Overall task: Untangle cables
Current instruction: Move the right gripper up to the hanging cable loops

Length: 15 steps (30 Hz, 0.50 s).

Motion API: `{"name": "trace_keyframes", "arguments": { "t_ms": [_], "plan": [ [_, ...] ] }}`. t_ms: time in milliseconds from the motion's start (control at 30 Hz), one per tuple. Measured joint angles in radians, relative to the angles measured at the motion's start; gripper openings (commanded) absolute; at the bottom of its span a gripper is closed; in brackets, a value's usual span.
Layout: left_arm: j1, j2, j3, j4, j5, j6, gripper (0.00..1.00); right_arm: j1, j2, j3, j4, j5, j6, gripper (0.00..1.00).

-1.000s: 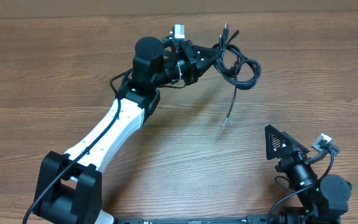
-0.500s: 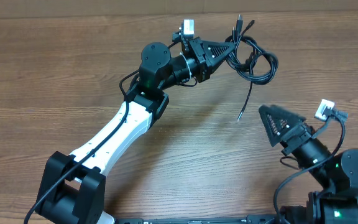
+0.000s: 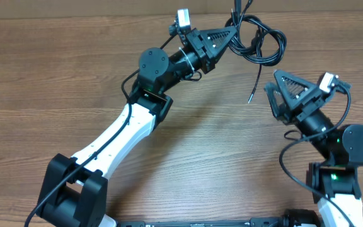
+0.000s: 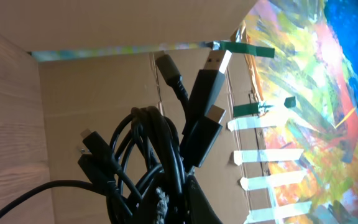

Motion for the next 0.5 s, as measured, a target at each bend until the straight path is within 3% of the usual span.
{"name": "trace_keyframes", "arguments": {
  "t_ms": [100,267,500],
  "plan": [
    [-0.04,0.0,0.0,0.003,-0.031,0.0,0.04,0.003,0.06,0.002,0.086,-0.013,0.085,0.78],
    [-0.097,0.0,0.0,0.007,-0.078,0.0,0.04,0.005,0.113,0.002,0.092,-0.018,0.166,0.52],
    [-0.115,0.0,0.0,0.013,-0.109,-0.013,0.04,0.005,0.122,0.001,0.092,0.014,0.195,0.44]
  ]
}}
